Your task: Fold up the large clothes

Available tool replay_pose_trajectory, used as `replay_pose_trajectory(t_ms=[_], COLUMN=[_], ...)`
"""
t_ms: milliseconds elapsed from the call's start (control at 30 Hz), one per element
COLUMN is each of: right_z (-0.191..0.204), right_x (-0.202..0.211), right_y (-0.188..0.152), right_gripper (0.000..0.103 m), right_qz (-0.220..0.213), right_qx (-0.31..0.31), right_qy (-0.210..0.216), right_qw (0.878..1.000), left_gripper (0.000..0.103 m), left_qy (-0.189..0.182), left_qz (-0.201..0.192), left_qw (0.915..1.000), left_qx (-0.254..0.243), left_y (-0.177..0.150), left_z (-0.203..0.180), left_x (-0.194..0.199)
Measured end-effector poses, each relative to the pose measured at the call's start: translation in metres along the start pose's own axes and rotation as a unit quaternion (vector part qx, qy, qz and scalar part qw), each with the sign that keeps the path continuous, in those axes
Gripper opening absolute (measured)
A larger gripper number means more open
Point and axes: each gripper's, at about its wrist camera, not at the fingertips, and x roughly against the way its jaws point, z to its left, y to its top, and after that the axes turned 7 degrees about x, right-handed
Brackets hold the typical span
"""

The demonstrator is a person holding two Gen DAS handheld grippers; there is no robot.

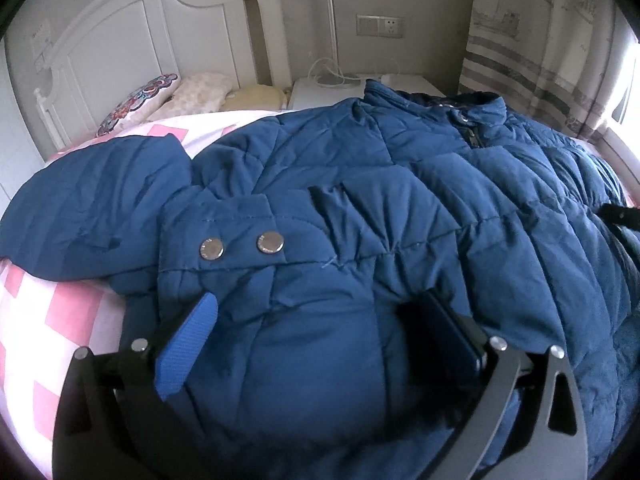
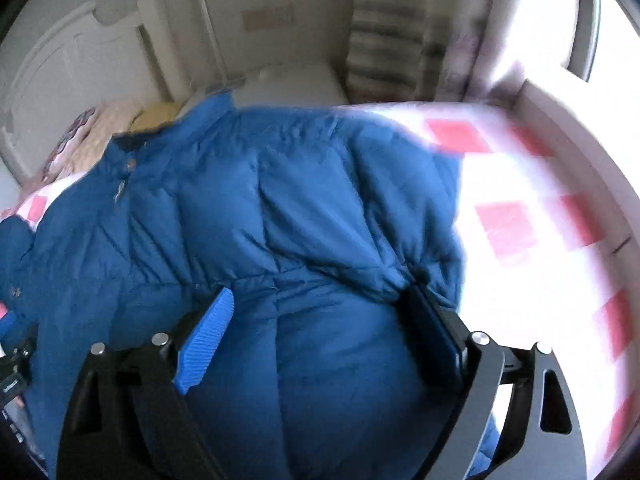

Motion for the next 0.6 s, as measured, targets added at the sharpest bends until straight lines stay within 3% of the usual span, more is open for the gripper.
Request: replay_pose_trajectory(t_ms=[67,200,267,367,433,467,533,600], right_z=[0.01,0.068,0.094,0.117,0.112,0.107,0.099,0.099], right_x=[0.025,0.072,0.067,0.027,0.023,0.019,0.016,0.017], right_y=[0.0,-0.02,-0.032,-0.057,-0.05,-0.047,-0.044,-0.042], right_gripper=[0.086,0.092,0.094,0.095,0.098,0.098,0.099,0.099], right_qz=[-0.026,-0.093,-0.08,-0.038,-0.036,-0.026,-0.018,-0.016], right_qx=[-0.006,0.085,0.139,0.195,0.183,0.172,0.155,0.15], right_qy=[-0.018,-0.012,-0.012,-0.037,-0.024,-0.009,0.016,0.023], right_qw=[0.999,0.992,0.987,0.979,0.982,0.985,0.988,0.988], left_gripper=[0.101,0.101,0.101,0.101,0.101,0.101,0.1,0.1], left_qy=[-0.003,-0.025,-0.046,-0.078,-0.097,-0.105,-0.111,-0.086], left_qz=[-0.001,-0.03,-0.049,-0.075,-0.085,-0.087,-0.09,-0.094], left_qw=[1.0,0.9988,0.9958,0.9817,0.9543,0.9325,0.8962,0.8694], left_qx=[0.002,0.03,0.062,0.157,0.269,0.334,0.42,0.477], left_y=[0.0,0.0,0.001,0.011,0.015,0.015,0.011,0.007], left_z=[0.001,0.011,0.025,0.071,0.126,0.162,0.218,0.27], left_x=[0.0,0.012,0.022,0.042,0.052,0.054,0.052,0.048])
